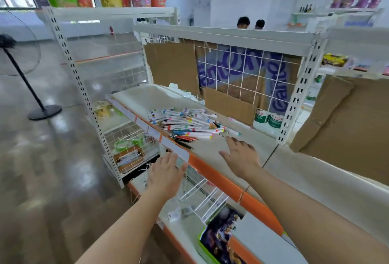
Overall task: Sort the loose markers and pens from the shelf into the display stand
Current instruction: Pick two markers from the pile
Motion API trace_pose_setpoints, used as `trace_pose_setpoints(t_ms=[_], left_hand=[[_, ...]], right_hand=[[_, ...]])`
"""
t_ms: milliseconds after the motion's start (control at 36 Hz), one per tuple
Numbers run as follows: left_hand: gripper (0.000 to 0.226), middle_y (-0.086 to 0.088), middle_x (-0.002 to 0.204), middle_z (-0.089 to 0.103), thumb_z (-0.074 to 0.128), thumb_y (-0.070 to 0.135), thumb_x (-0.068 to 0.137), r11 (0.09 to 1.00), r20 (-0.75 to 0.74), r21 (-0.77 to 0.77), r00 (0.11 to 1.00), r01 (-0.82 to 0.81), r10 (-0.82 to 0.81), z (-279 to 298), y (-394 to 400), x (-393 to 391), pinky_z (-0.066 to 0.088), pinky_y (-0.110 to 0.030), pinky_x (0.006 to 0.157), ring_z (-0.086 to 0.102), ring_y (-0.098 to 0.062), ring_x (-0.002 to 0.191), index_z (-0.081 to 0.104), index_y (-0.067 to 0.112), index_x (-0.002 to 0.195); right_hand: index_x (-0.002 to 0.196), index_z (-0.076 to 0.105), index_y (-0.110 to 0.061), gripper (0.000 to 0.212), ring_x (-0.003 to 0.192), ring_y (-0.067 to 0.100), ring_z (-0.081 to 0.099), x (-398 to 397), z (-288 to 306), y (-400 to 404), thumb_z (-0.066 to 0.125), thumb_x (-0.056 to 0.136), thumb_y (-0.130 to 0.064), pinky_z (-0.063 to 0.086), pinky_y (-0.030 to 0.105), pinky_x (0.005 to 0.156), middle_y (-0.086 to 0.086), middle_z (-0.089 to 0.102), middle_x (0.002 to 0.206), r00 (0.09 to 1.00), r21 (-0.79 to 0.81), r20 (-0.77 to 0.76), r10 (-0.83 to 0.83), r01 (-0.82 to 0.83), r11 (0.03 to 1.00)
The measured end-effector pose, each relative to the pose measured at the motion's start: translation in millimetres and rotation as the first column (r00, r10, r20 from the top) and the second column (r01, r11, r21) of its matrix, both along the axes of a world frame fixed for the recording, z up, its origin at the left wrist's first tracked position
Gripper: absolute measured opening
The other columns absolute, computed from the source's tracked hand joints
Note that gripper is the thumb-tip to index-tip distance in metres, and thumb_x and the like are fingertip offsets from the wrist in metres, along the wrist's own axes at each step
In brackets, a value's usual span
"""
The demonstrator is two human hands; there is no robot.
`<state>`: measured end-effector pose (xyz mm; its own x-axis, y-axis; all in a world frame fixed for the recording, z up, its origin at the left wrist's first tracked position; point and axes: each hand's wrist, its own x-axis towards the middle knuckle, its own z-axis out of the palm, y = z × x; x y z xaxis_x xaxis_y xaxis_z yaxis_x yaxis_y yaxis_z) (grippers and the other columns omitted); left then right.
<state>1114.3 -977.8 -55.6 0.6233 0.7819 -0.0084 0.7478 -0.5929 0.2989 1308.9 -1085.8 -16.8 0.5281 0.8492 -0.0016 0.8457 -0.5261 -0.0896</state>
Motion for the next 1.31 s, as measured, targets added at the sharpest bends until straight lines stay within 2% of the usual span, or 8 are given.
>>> trace_pose_setpoints(t_ms=[278, 472, 667, 806, 1000, 1111, 1222, 1306], left_hand=[[0.063, -0.001, 0.159, 0.016, 0.02, 0.056, 0.098, 1.0, -0.061, -0.018, 0.998, -0.008, 0.007, -5.7, 70.1, 51.8, 0.011, -0.038, 0.119, 0.012, -0.02, 0.146, 0.019, 0.023, 0.151], [0.063, -0.001, 0.159, 0.012, 0.02, 0.056, 0.098, 1.0, -0.086, -0.011, 0.996, -0.015, 0.013, -10.4, 105.4, 76.3, 0.009, -0.038, 0.118, 0.01, -0.02, 0.146, 0.019, 0.023, 0.151], [0.064, -0.004, 0.157, 0.021, 0.02, 0.056, 0.098, 1.0, -0.077, 0.006, 0.997, -0.013, 0.014, -14.2, 130.1, 93.1, 0.015, -0.038, 0.116, 0.016, -0.022, 0.144, 0.022, 0.019, 0.15], [0.057, -0.003, 0.149, 0.034, 0.026, 0.05, 0.099, 0.999, -0.032, 0.034, 0.999, 0.02, -0.019, -13.5, 139.2, 101.1, 0.025, -0.036, 0.111, 0.03, -0.022, 0.136, 0.028, 0.019, 0.146], [0.044, 0.001, 0.135, 0.046, 0.042, 0.036, 0.098, 0.986, 0.025, 0.153, 0.997, 0.066, -0.071, -8.4, 152.5, 111.5, 0.034, -0.031, 0.1, 0.042, -0.021, 0.123, 0.039, 0.023, 0.14], [0.043, 0.003, 0.139, 0.043, 0.044, 0.028, 0.098, 0.971, 0.037, 0.199, 0.989, 0.131, -0.141, -5.0, 153.7, 120.9, 0.029, -0.031, 0.104, 0.037, -0.02, 0.127, 0.04, 0.028, 0.141], [0.047, 0.003, 0.148, 0.036, 0.042, 0.032, 0.098, 0.926, -0.058, 0.294, 0.972, 0.234, -0.227, -2.3, 150.3, 131.8, 0.016, -0.038, 0.114, 0.028, -0.021, 0.137, 0.034, 0.031, 0.144], [0.04, 0.001, 0.142, 0.046, 0.048, 0.03, 0.096, 0.891, -0.061, 0.341, 0.953, 0.3, -0.297, -1.3, 147.9, 139.8, 0.011, -0.044, 0.115, 0.034, -0.023, 0.135, 0.048, 0.028, 0.137]], right_hand=[[0.151, 0.015, -0.018, 0.06, 0.135, 0.025, 0.034, 57.1, -19.2, 88.8, 0.029, 0.1, -0.047, 0.027, 0.036, 0.108, 0.004, 0.032, 0.151, 0.998, -0.034, -0.052, 0.047, -0.049, 0.998], [0.14, 0.036, -0.017, 0.047, 0.131, 0.025, 0.038, 78.6, -29.7, 130.6, 0.044, 0.098, -0.038, 0.032, 0.037, 0.103, 0.005, 0.043, 0.143, 0.992, -0.02, -0.041, 0.122, -0.123, 0.992], [0.133, 0.041, -0.016, 0.042, 0.133, 0.024, 0.033, 83.4, -40.3, 159.5, 0.047, 0.097, -0.036, 0.028, 0.034, 0.103, 0.004, 0.042, 0.141, 0.985, -0.067, 0.042, 0.167, -0.164, 0.984], [0.128, 0.044, -0.017, 0.037, 0.133, 0.024, 0.034, 82.9, -48.6, 167.3, 0.047, 0.097, -0.036, 0.025, 0.035, 0.106, 0.004, 0.045, 0.139, 0.977, -0.115, 0.121, 0.176, -0.162, 0.98], [0.125, 0.051, -0.019, 0.028, 0.13, 0.021, 0.037, 83.4, -55.1, 169.6, 0.042, 0.099, -0.026, 0.024, 0.032, 0.106, 0.001, 0.051, 0.133, 0.953, -0.092, 0.213, 0.217, -0.202, 0.975], [0.126, 0.049, -0.022, 0.029, 0.127, 0.022, 0.042, 84.2, -51.6, 169.8, 0.037, 0.1, -0.023, 0.026, 0.033, 0.101, 0.0, 0.052, 0.133, 0.938, -0.031, 0.261, 0.227, -0.227, 0.973], [0.119, 0.051, -0.022, 0.027, 0.112, 0.023, 0.053, 83.0, -40.4, 168.8, 0.042, 0.096, -0.013, 0.028, 0.031, 0.092, 0.0, 0.061, 0.116, 0.907, 0.021, 0.311, 0.283, -0.304, 0.952], [0.095, 0.065, -0.022, 0.019, 0.084, 0.022, 0.064, 80.3, -30.5, 170.4, 0.066, 0.079, -0.012, 0.027, 0.027, 0.077, -0.001, 0.066, 0.084, 0.88, 0.088, 0.364, 0.307, -0.36, 0.929]])
